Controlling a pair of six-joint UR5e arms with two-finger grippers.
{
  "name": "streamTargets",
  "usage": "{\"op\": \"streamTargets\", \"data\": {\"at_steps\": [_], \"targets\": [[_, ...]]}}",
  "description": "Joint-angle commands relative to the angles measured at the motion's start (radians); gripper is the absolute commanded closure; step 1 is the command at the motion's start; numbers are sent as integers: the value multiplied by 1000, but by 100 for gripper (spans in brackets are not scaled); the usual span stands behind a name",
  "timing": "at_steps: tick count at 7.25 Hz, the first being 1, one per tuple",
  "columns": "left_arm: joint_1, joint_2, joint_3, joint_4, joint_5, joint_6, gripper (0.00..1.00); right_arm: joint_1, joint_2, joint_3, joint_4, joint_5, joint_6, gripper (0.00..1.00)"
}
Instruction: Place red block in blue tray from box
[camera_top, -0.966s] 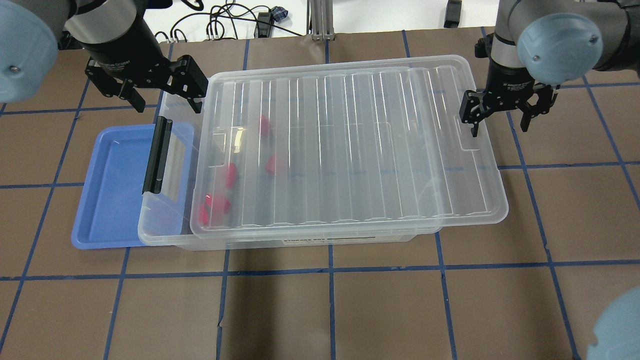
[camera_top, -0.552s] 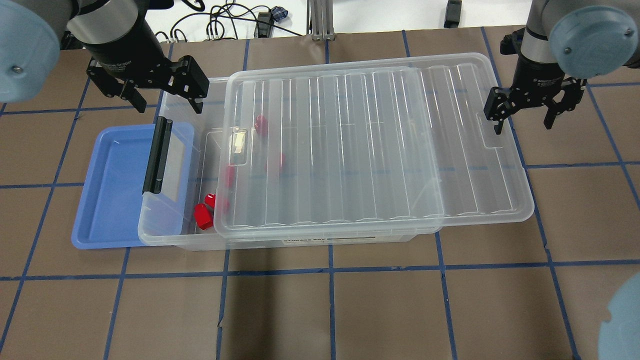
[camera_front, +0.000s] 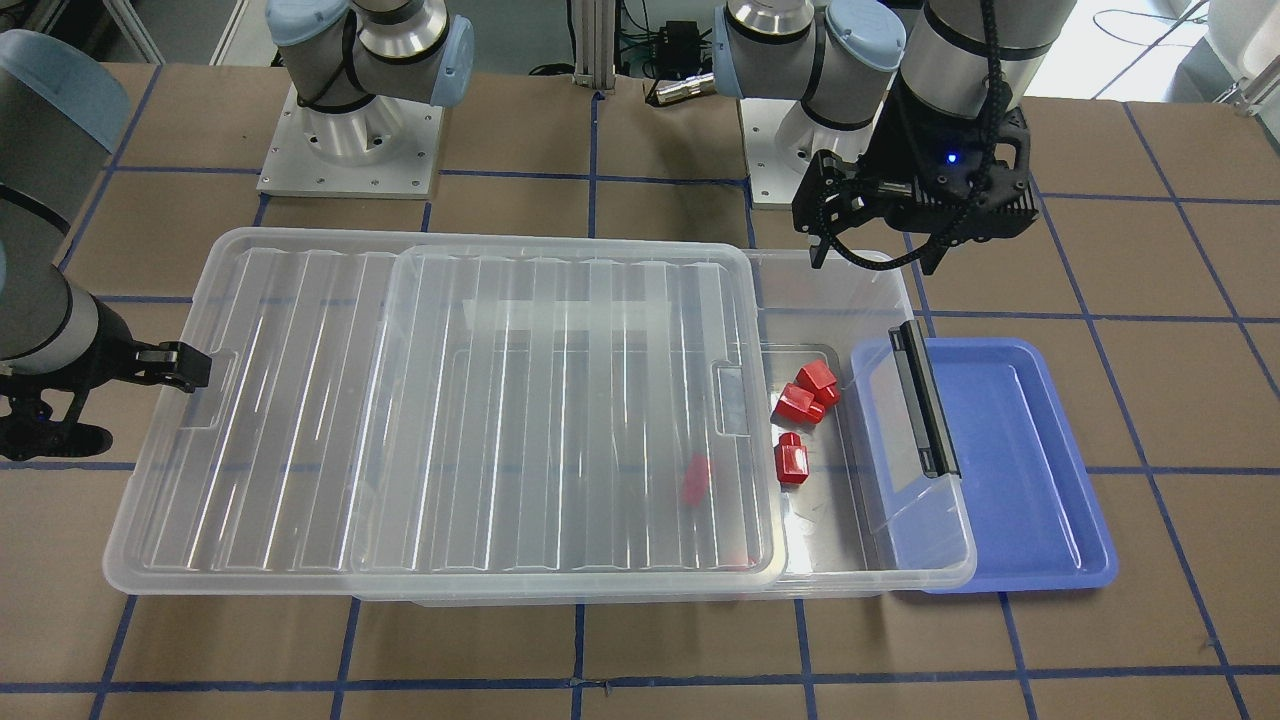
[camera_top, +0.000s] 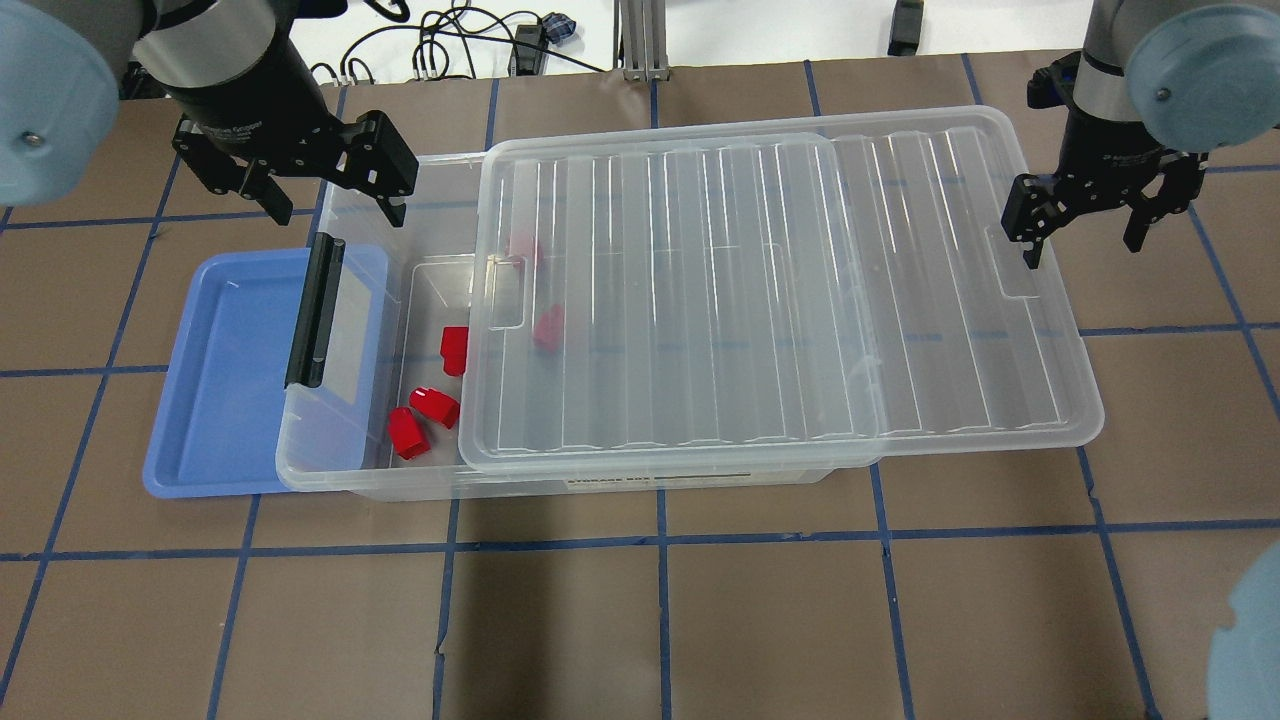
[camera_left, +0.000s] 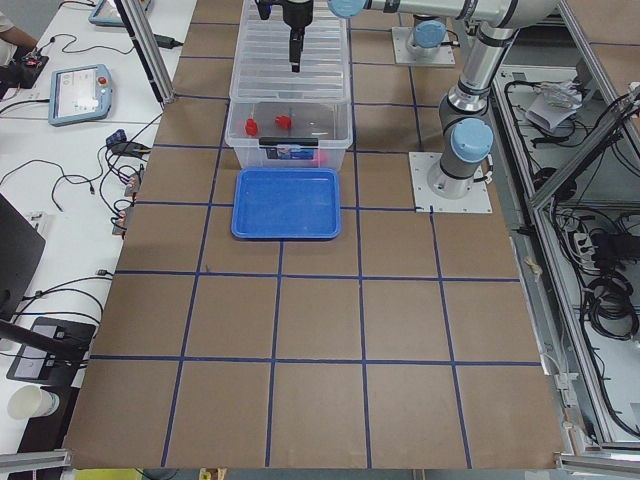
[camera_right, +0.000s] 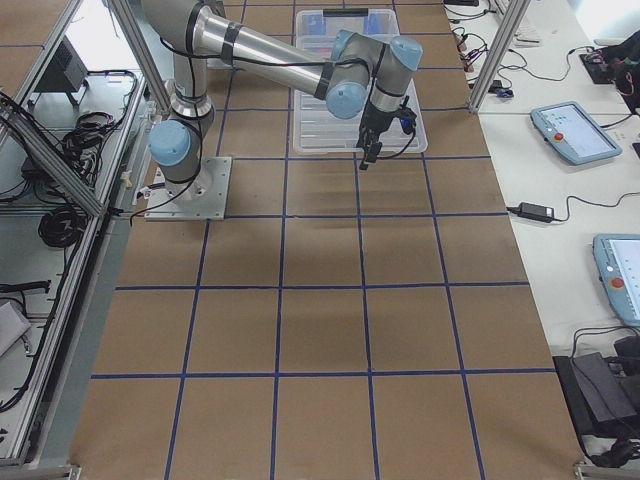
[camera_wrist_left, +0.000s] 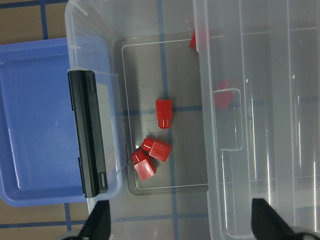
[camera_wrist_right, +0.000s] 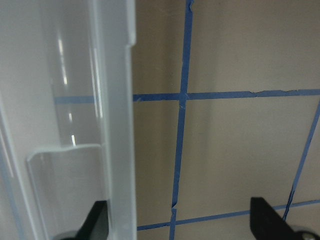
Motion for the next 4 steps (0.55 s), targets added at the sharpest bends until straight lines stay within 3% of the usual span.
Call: {"op": "streamTargets", "data": {"at_steps": [1,4], "targets": [[1,5,0,0,0,0,0,-33,-1,0,-22,-9,-65,0],[-2,6,1,1,2,0,0,-51,0,0,-49,-14,-105,0]]}}
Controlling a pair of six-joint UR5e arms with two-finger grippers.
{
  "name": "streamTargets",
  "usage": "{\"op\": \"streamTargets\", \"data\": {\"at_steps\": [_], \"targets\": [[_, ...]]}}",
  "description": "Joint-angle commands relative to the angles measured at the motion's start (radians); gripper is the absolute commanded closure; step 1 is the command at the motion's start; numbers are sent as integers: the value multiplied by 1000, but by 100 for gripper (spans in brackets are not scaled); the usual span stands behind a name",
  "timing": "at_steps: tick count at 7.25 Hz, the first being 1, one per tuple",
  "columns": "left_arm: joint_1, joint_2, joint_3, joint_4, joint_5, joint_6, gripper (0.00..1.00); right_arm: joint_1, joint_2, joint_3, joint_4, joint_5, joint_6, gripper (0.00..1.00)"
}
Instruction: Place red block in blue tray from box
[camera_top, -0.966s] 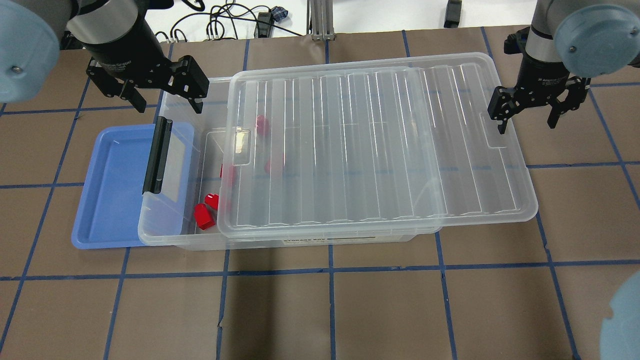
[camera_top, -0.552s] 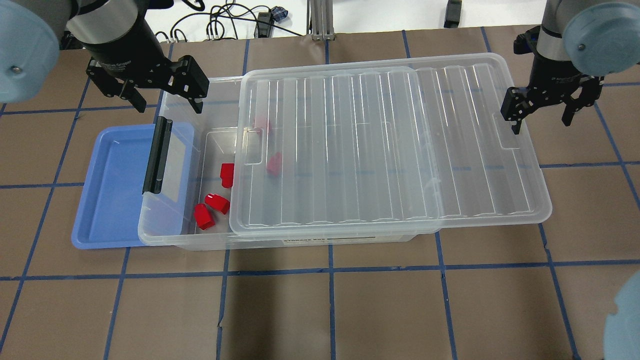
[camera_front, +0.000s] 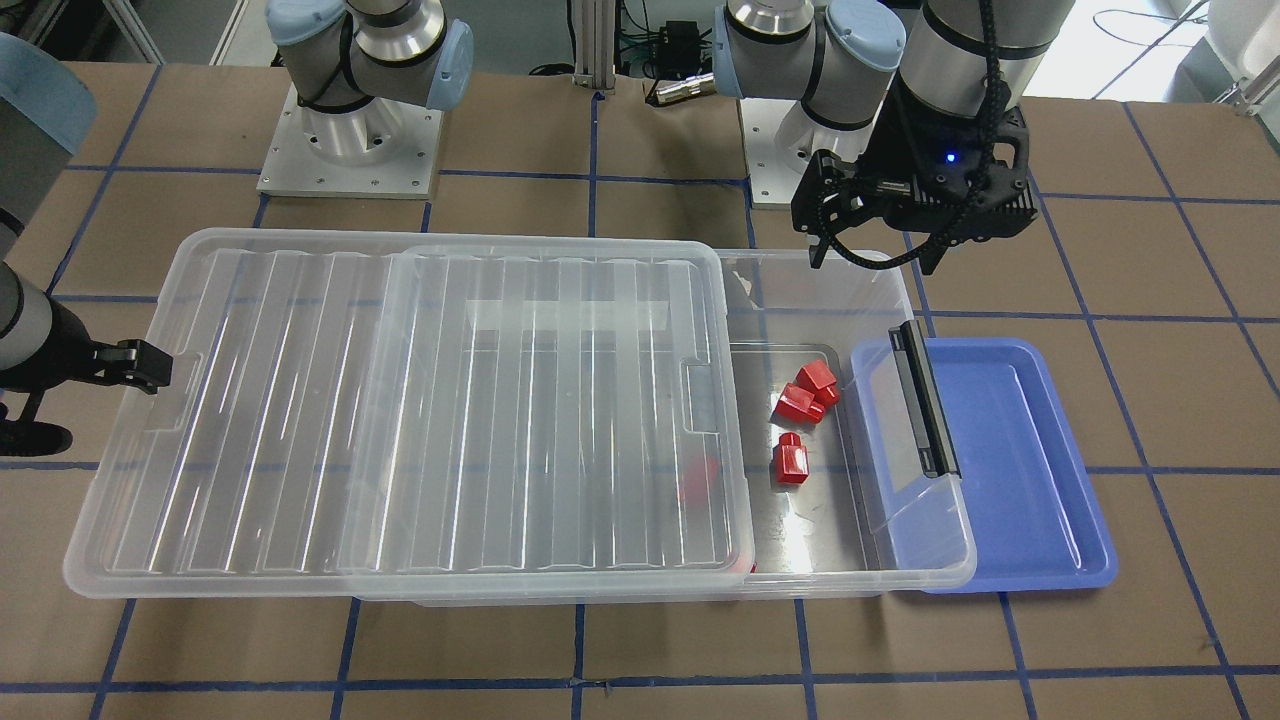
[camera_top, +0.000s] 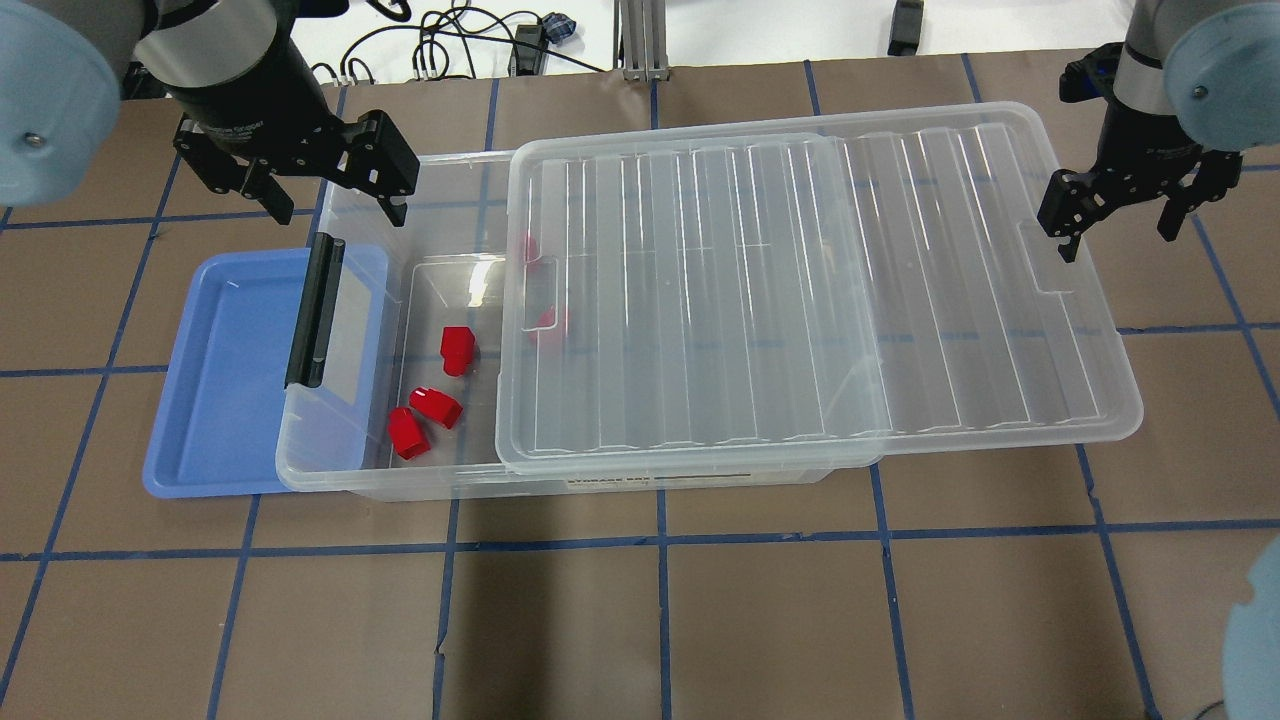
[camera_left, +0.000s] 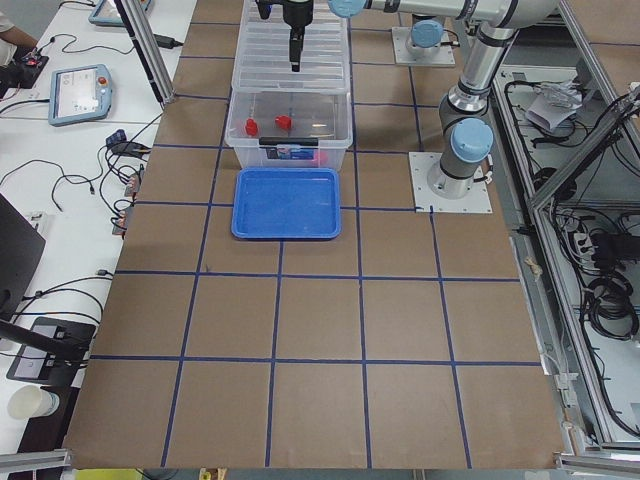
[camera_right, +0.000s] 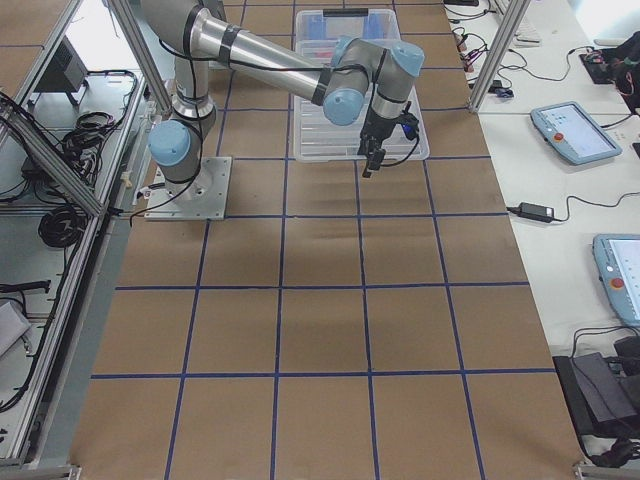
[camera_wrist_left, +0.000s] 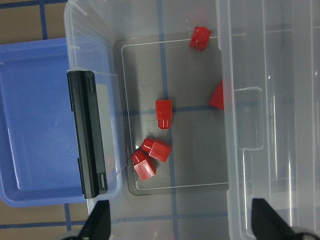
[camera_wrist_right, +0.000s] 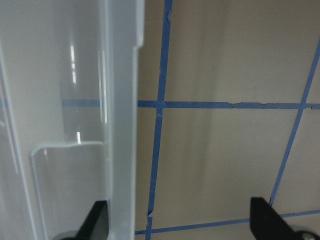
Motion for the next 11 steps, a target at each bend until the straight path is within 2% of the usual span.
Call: {"op": "streamTargets", "data": {"at_steps": [1,3,5,6,8,11], "targets": [[-2,-6,0,-1,1,2,0,-9,0,0,-4,-13,-27,0],[1,-81,-31,32,-13,-8,0,-9,-1,0,-7,-16,-29,0],[9,-154,-77,144,-2,3,0,-9,0,0,-7,-26,-29,0],[18,-179,-48,146,3,-8,0,-9,0,3,-7,-42,-29,0],[21,-245,-107,150,-2,-6,0,-9,-6,-4,-6,-39,-26,0],[22,-302,-190,327,0,-5,0,-3,-79,-26,12,9,-7,0]]}}
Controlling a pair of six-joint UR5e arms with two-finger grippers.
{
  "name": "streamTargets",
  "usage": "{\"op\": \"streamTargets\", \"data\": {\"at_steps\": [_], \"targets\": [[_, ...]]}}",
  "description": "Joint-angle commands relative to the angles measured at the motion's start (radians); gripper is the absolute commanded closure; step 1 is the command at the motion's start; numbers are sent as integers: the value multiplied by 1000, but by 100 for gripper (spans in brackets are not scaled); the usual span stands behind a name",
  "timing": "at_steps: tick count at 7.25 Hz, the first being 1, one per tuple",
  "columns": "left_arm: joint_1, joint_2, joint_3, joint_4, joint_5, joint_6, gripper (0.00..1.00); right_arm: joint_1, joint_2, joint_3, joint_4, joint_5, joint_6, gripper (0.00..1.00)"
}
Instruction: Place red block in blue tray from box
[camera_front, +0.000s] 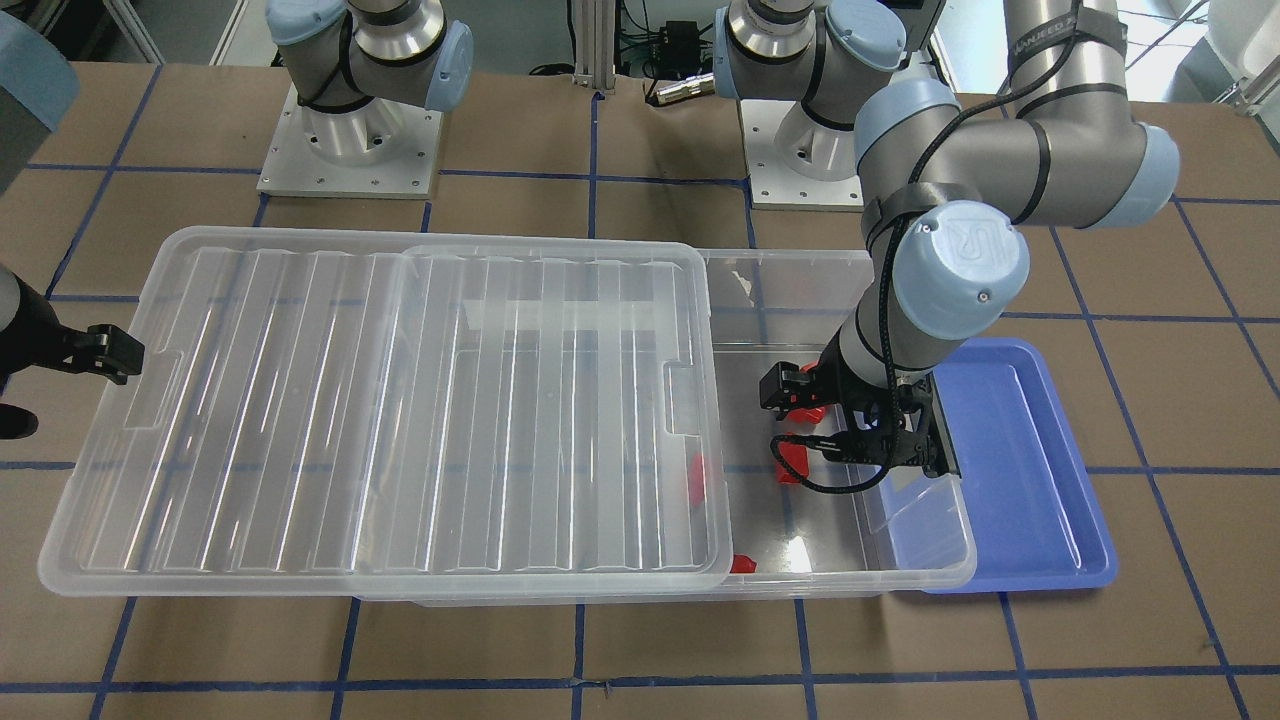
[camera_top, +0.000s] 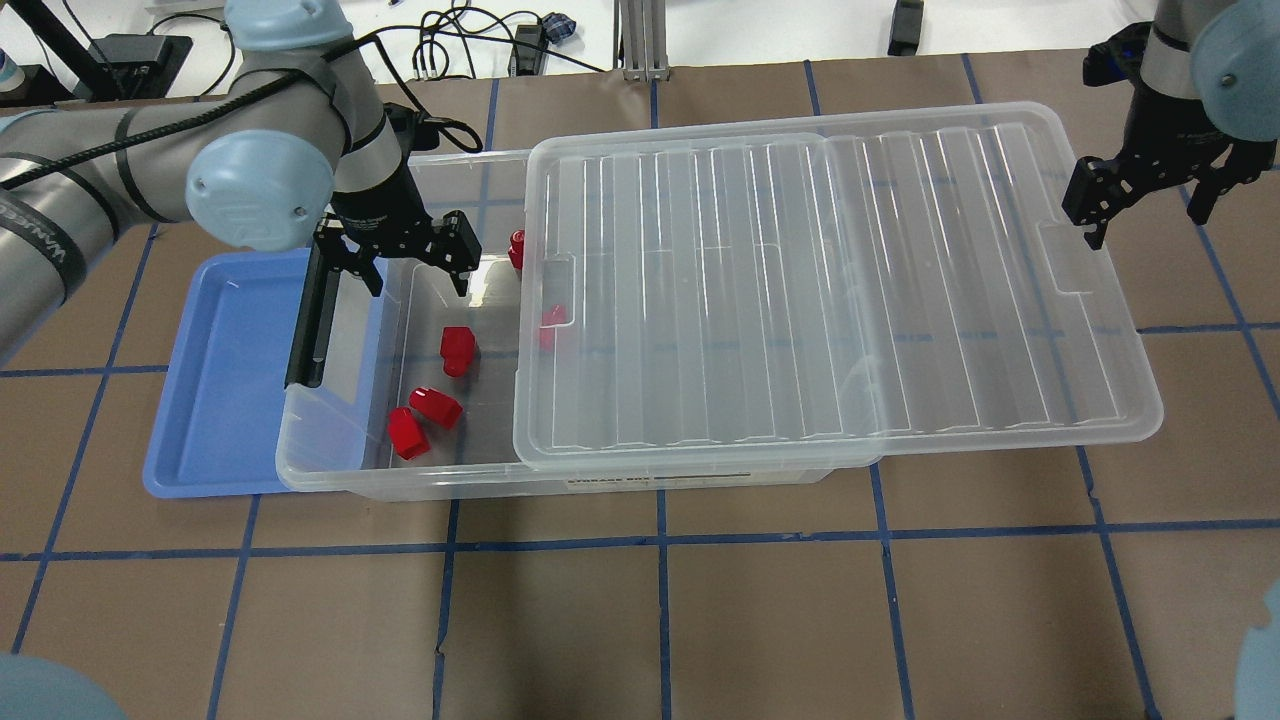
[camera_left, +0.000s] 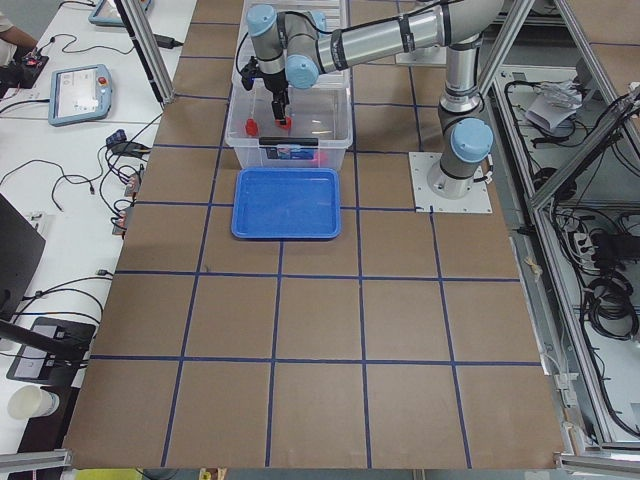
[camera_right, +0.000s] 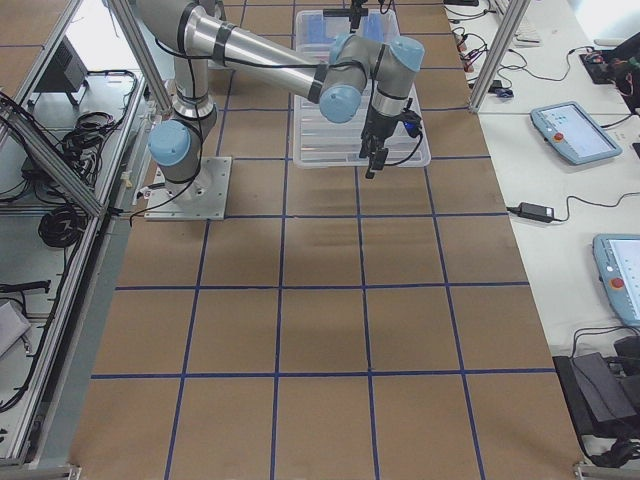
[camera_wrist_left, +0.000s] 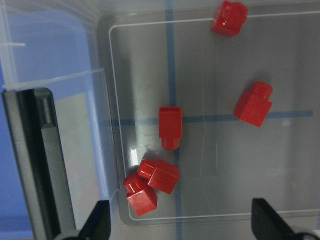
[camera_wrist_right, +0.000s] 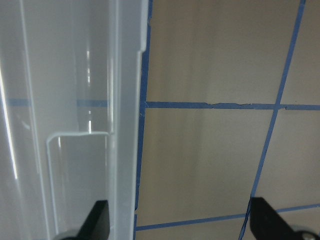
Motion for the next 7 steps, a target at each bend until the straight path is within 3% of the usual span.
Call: {"op": "streamTargets", "data": {"at_steps": [1,3,5,6,7], "targets": [[6,-23,-46,79,-6,0,0,1,-58,-25,11,64,9,0],[6,-47,-119,187,-8,13,0,1,-64,-45,78,67,11,0],[4,-66,-219,348,-9,20,0,-1,-67,-71,72,67,11,0],[4,-77,-242,363,-11,12,0,1,-70,-88,85,67,23,0],[4,-90,-261,396,-25,3,6,4,-73,-91,85,122,76,0]]}}
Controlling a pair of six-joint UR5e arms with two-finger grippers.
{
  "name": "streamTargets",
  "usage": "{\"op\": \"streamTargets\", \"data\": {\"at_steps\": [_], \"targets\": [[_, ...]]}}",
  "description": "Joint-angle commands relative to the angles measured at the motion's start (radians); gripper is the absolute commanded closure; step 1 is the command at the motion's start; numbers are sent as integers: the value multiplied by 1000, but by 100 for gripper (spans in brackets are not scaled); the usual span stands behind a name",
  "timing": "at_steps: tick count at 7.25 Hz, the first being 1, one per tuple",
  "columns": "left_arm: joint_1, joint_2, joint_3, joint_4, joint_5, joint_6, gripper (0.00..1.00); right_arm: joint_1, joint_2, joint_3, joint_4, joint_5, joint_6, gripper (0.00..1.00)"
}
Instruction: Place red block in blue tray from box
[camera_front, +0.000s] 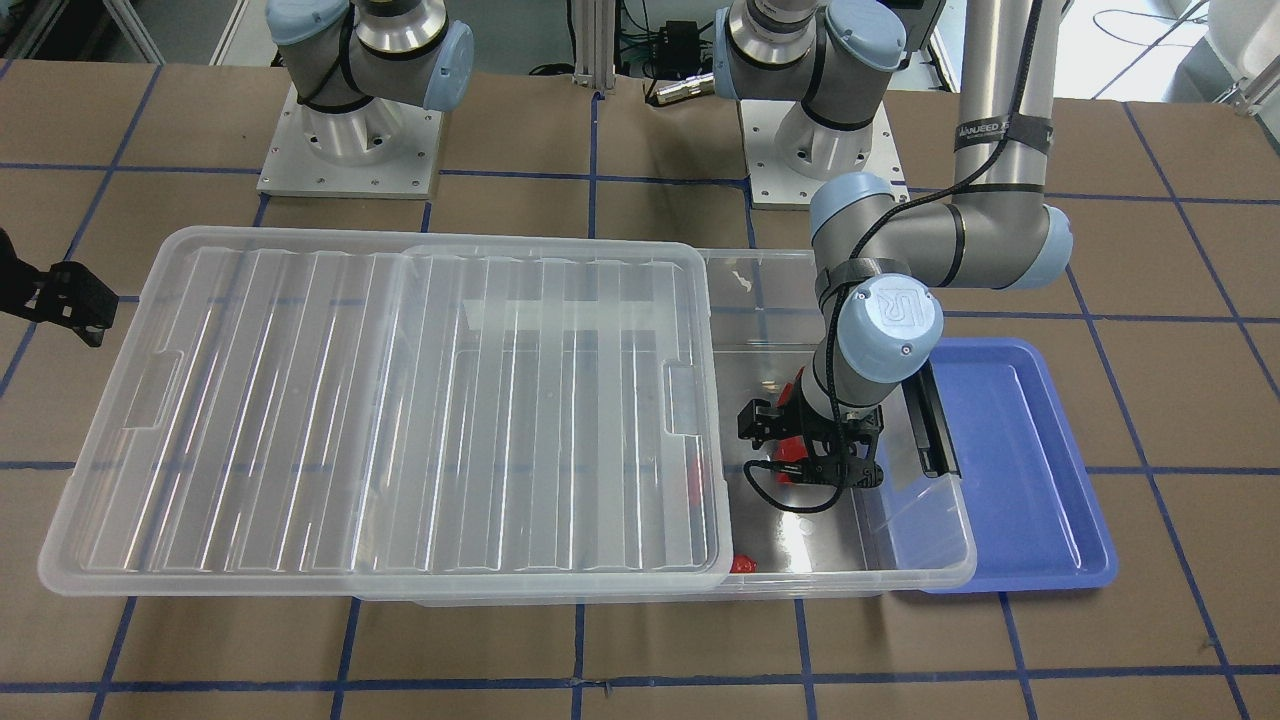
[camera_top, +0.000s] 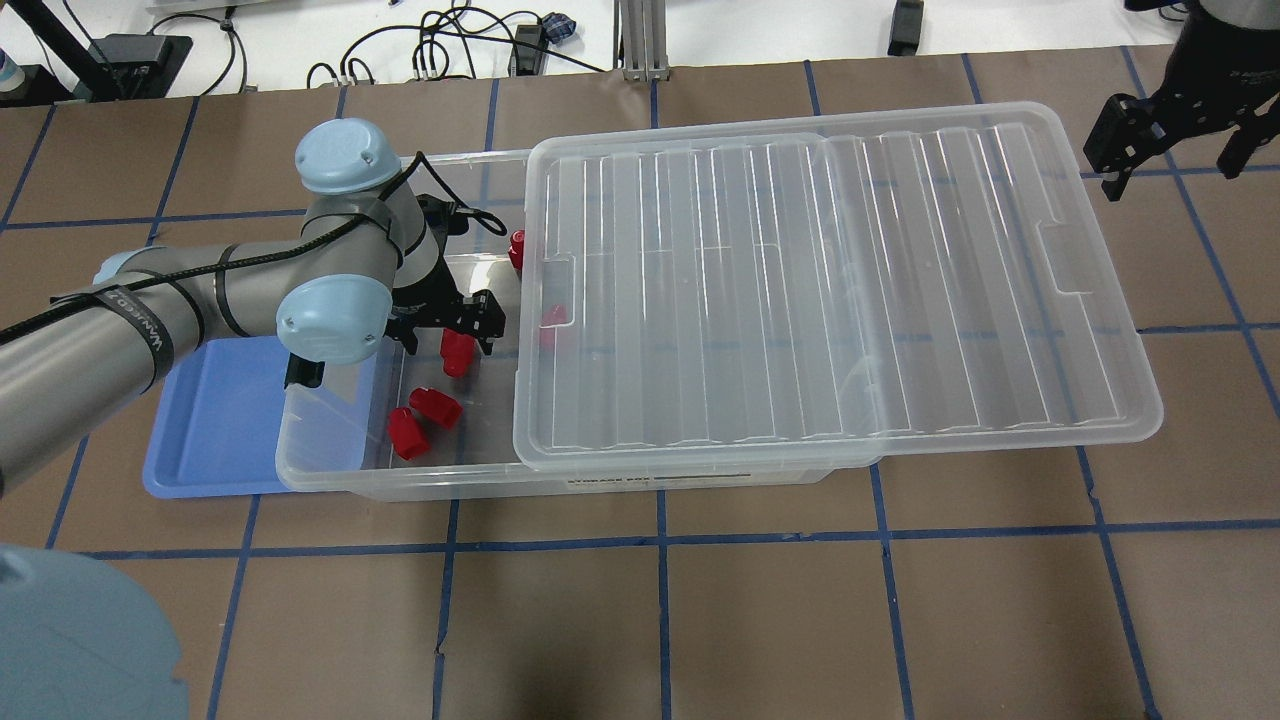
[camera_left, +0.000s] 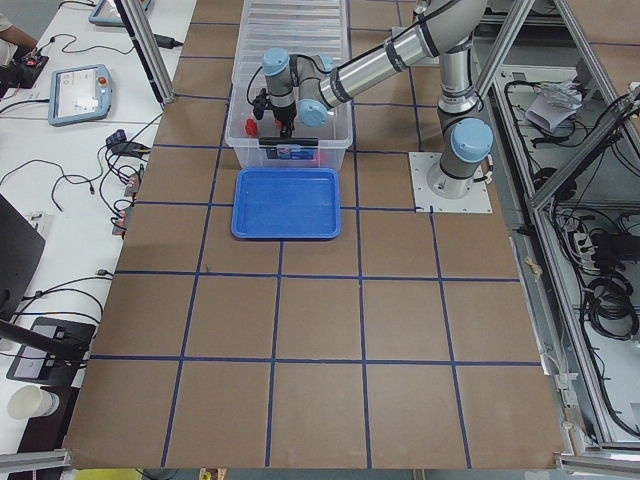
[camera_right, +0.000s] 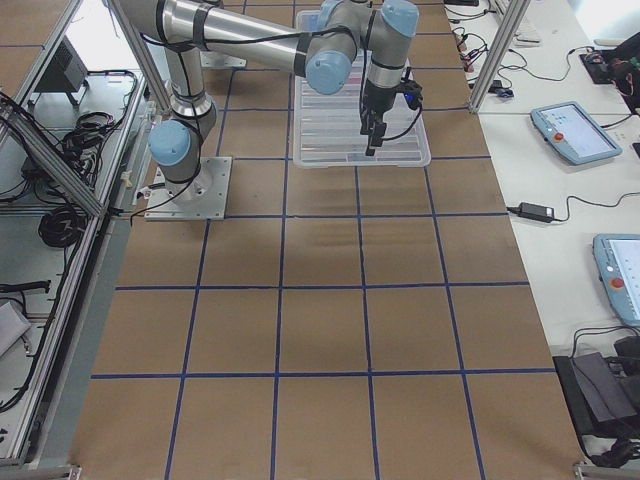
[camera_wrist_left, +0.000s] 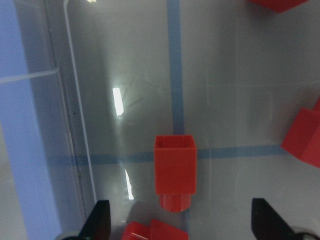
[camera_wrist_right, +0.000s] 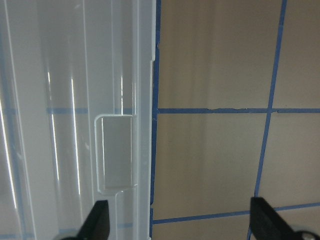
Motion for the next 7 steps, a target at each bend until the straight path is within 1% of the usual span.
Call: {"op": "streamTargets", "data": {"at_steps": [1,2,3,4,6,7], "targets": [[3,-22,-37,60,-13,-8,18,3,-2,-13,18,71,50,0],[1,-23,-33,62,-11,-3,52,-3,-8,-14,44,76,50,0],[1,-16,-22,62,-10,6,80,-5,-15,-13,41,72,52,0],[1,-11,-3,61,-7,15,88,-5,-6,-7,30,72,52,0],[0,-5,23,56,-2,15,98,-3,-5,-8,28,76,52,0],[0,7,35,45,-5,14,99,-3,-3,-2,27,78,52,0]]}}
